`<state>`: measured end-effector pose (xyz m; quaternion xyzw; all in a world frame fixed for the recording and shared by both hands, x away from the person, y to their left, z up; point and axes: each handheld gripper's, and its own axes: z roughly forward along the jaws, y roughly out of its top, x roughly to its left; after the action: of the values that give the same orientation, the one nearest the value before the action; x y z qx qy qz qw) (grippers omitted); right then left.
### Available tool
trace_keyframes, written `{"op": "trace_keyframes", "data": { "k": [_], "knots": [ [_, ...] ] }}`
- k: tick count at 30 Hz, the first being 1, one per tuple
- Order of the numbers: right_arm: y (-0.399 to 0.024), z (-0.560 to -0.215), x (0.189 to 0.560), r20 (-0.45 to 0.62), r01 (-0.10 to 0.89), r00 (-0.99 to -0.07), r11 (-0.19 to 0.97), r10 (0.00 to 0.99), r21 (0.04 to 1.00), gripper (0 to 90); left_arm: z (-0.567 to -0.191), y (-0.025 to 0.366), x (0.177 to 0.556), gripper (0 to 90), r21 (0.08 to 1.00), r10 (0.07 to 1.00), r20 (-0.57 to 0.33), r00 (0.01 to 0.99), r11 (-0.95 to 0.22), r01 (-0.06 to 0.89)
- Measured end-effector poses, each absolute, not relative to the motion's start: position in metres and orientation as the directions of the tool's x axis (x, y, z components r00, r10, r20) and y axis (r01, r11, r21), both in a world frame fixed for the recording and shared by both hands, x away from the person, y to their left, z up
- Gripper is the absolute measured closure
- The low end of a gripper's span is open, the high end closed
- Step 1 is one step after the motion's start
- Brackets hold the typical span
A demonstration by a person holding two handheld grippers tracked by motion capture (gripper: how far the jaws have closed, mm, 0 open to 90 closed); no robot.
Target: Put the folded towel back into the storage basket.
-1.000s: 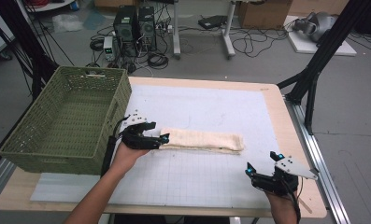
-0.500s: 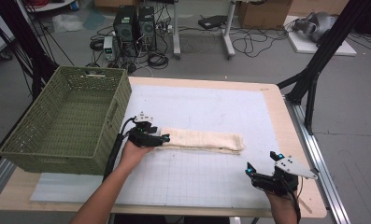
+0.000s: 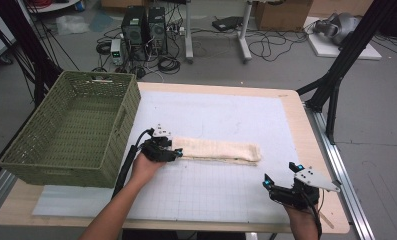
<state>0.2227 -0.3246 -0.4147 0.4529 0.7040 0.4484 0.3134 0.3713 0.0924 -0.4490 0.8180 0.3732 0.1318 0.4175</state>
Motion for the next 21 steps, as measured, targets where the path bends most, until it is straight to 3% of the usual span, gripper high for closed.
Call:
{"op": "trace_keyframes", "data": {
  "k": [2,7,21],
  "knots": [
    [-0.324,-0.415,0.223,-0.035,0.359,-0.391,0.187,0.92,0.914,6.2,-0.449,0.092,0.37,54.5,0.786,0.708,-0.102,0.699,-0.374,0.493],
    [-0.324,-0.415,0.223,-0.034,0.357,-0.392,0.186,0.919,0.915,6.2,-0.45,0.091,0.368,78.3,0.797,0.657,-0.116,0.745,-0.386,0.464],
    [-0.322,-0.417,0.229,-0.023,0.362,-0.407,0.184,0.913,0.914,6.1,-0.439,0.097,0.363,80.6,0.846,0.636,-0.14,0.759,-0.321,0.426]
  ]
}}
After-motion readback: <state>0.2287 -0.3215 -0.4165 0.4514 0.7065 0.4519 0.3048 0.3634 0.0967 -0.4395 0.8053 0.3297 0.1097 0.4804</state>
